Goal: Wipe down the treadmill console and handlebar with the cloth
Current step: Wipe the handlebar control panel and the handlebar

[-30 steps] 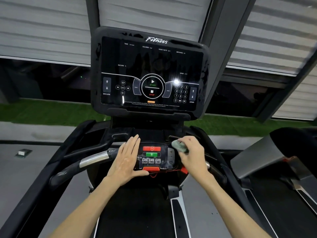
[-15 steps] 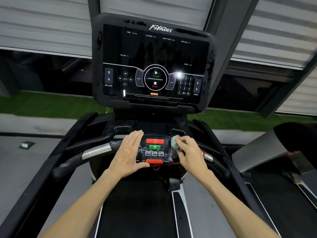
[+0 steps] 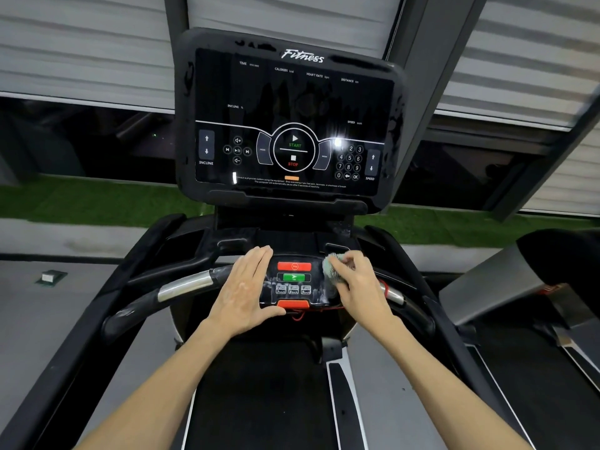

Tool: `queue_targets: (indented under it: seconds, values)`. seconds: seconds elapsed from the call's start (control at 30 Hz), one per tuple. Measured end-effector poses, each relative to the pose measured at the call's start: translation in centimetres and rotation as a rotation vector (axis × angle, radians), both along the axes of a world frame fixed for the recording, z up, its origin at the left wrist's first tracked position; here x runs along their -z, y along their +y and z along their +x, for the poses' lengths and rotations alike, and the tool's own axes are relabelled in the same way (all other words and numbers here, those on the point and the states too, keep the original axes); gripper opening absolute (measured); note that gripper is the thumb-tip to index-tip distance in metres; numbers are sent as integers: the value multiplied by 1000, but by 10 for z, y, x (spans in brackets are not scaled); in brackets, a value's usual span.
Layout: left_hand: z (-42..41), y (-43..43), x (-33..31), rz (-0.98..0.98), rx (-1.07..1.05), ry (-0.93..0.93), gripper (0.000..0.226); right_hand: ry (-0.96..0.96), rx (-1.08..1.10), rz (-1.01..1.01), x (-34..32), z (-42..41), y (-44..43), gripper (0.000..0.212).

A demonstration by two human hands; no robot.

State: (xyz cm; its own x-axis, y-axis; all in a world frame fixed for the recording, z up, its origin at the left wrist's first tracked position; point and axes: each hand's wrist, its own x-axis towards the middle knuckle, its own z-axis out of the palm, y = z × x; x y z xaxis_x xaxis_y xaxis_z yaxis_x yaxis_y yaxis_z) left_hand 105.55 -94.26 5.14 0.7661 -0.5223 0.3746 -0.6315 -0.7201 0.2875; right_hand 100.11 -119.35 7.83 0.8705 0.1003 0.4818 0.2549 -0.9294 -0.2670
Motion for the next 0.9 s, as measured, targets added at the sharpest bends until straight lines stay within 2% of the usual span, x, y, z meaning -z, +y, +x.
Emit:
queue_targets:
  seconds: [0.17, 0.27, 0.37, 0.43, 0.5, 0.6, 0.7, 0.9]
  values:
    - [0, 0, 3, 28, -3, -17, 120, -86, -28, -105, 24, -16, 6, 51]
    - [0, 0, 0, 100, -19, -13, 116, -43, -82, -141, 47, -44, 5, 60]
    - [-4, 4, 0, 97, -58, -29, 91, -9, -111, -147, 49, -44, 4, 62]
    - [-6, 14, 4, 57, -155, -47, 74, -9, -99, -135, 41, -23, 4, 61]
    - [-7, 32, 13, 30, -267, -42, 66, 2, -77, -135, 32, 0, 9, 60]
    - [-5, 51, 28, 45, -340, 34, 70, 22, -51, -146, 29, 11, 15, 61]
    - [-4, 50, 33, 27, -364, 83, 77, 38, -84, -178, 39, -12, 15, 66]
    - [-1, 61, 33, 99, -282, 93, 94, 29, -124, -151, 52, -30, 15, 71]
